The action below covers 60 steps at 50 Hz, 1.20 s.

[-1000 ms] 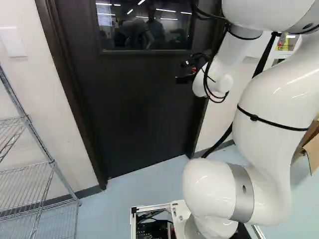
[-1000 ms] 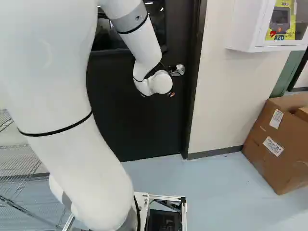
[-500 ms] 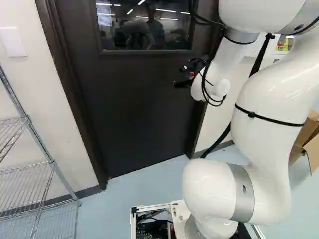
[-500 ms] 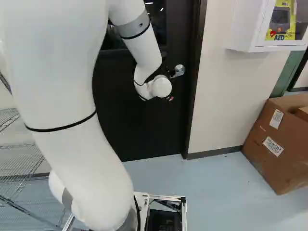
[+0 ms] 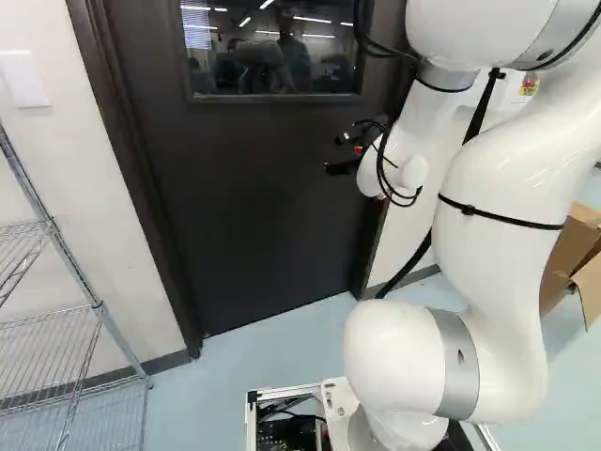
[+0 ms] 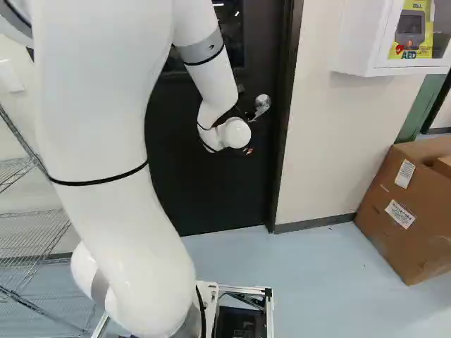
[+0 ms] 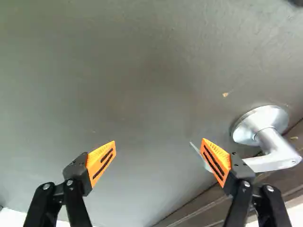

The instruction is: Open the door and move inside

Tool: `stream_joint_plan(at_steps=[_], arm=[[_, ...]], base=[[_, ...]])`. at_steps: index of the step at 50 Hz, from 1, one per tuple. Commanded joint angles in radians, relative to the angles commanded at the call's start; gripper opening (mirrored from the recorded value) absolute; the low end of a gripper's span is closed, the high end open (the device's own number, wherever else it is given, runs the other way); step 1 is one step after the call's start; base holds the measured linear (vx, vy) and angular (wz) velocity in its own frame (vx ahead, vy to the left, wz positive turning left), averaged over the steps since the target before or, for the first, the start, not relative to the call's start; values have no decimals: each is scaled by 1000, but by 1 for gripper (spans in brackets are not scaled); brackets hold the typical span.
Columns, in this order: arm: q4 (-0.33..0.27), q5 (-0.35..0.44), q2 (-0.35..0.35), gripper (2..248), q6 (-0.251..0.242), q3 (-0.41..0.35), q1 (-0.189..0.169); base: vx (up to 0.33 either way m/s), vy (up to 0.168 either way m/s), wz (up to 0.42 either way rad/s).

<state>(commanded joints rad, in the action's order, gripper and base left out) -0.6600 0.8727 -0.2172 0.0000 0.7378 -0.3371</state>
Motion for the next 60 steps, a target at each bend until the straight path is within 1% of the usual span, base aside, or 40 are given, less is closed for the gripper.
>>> stream_joint_plan(at_steps=[37,49,60], arm=[[0,0,-85,247,0,5,-9],[0,0,-88,247,0,4,-10],[0,0,-71,247,0,-18,-14]], base=[[0,0,0],[0,0,0],[0,0,0]])
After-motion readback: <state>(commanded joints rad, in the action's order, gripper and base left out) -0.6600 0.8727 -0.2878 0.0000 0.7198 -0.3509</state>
